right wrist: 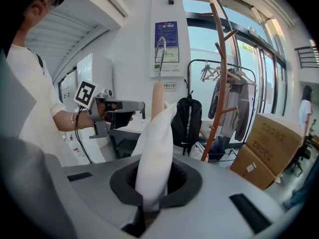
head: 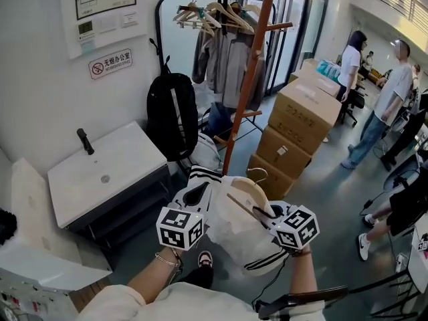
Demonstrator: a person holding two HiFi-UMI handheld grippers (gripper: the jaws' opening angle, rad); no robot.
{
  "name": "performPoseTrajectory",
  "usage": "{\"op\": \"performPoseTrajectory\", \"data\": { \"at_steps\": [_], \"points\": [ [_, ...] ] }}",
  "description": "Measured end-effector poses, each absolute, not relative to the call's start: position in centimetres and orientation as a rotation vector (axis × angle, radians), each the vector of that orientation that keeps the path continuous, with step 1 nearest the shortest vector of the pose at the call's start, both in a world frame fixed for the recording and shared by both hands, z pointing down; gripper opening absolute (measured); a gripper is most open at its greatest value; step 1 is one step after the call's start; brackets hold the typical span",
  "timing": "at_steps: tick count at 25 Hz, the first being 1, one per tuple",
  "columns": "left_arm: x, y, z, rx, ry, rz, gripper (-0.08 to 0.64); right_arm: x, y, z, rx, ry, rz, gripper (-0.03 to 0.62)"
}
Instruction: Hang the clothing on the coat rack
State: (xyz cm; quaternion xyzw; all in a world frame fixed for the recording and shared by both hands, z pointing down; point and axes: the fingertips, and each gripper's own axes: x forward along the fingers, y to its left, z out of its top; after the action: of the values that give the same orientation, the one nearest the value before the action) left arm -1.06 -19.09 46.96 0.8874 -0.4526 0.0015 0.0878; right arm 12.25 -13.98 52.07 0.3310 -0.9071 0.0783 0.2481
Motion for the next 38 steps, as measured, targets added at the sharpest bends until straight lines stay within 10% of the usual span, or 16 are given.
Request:
{"op": "performPoseTrajectory", "data": {
  "at_steps": [38],
  "points": [
    [0.7, -43.6, 48.7, 2.481, -1.441, -0.073, 0.008, 15.9, -35.6, 53.1, 0.676, -2.475, 0.256, 0.025]
  ]
}}
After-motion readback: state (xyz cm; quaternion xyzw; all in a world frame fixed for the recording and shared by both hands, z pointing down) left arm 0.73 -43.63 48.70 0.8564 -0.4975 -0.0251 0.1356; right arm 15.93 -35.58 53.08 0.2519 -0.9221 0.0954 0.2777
